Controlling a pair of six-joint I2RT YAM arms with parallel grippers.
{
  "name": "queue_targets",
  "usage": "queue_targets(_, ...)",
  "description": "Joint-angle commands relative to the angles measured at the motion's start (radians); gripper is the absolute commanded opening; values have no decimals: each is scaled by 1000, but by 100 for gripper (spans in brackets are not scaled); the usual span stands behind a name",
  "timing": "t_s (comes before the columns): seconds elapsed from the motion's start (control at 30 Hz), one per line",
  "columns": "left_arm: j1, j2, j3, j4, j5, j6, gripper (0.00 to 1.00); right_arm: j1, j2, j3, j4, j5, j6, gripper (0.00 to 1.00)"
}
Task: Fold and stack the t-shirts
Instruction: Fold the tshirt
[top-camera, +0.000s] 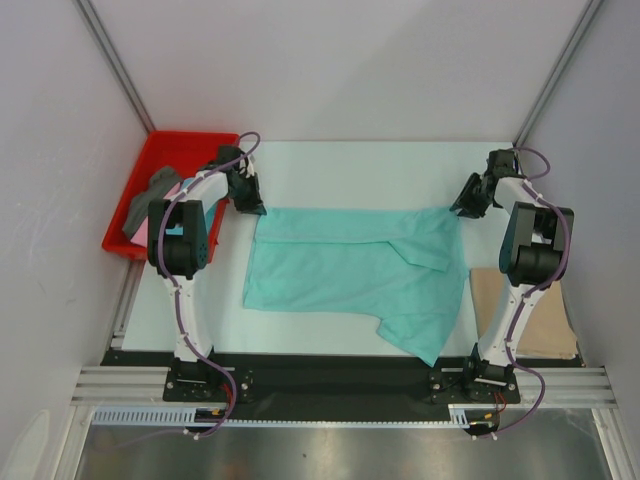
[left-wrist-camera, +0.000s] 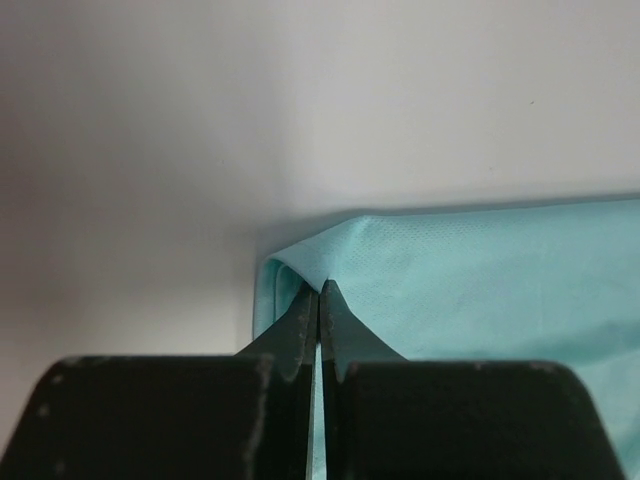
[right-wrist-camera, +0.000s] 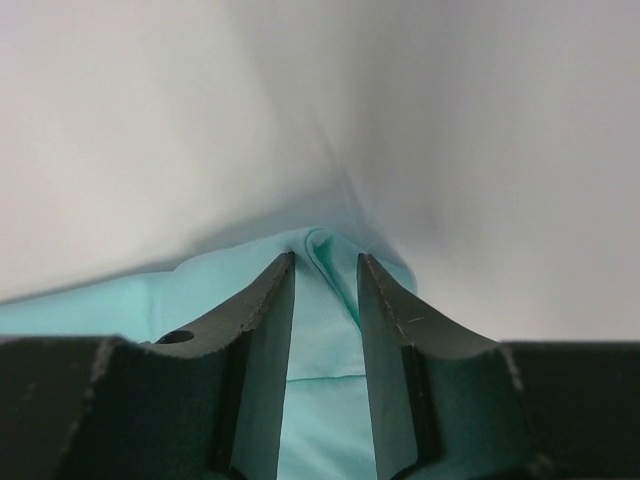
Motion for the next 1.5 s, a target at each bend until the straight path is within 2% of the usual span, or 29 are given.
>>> queue_targets(0.0, 8, -28, -10, 34, 24, -18, 0, -4, 16, 38, 43, -51, 23, 36)
queue_targets(0.27, 8, -23, -12, 45, 35, -28, 0, -19, 22, 31, 66, -94, 57, 35)
queue_targets(0.33, 8, -20, -10, 54, 37, -36, 1, -23, 25, 29, 73, -96, 65, 30)
queue_targets(0.43, 8, -14, -9, 62, 37, -45, 0, -27, 17, 27, 65, -76, 69, 16)
queue_targets(0.47, 8, -9, -7, 60, 35, -51, 0, -29, 11, 26, 62, -40, 72, 8)
queue_targets(0.53, 8, -9, -12, 65, 26, -59, 0, -33, -10, 15, 56, -1, 69, 0)
queue_targets(0.67, 10, -6, -20, 70, -23, -64, 0, -43, -23, 4, 50, 66, 69, 0)
queue_targets(0.9, 8, 5, -4, 76, -60, -62, 0, -43, -7, 7, 39, 79, 74, 0)
queue_targets(1.17, 8, -11, 13, 94, -2, -65, 0, -41, 5, 20, 39, 50, 74, 0)
queue_targets(1.33, 8, -12, 8, 96, 17, -73, 29, -38, 7, 17, 42, 40, 72, 1)
queue_targets(1.4, 8, -3, 8, 99, 30, -73, 32, -36, 7, 18, 42, 39, 72, 1)
queue_targets(1.47, 10, 8, 16, 100, 47, -74, 22, -36, 8, 20, 40, 36, 72, 1)
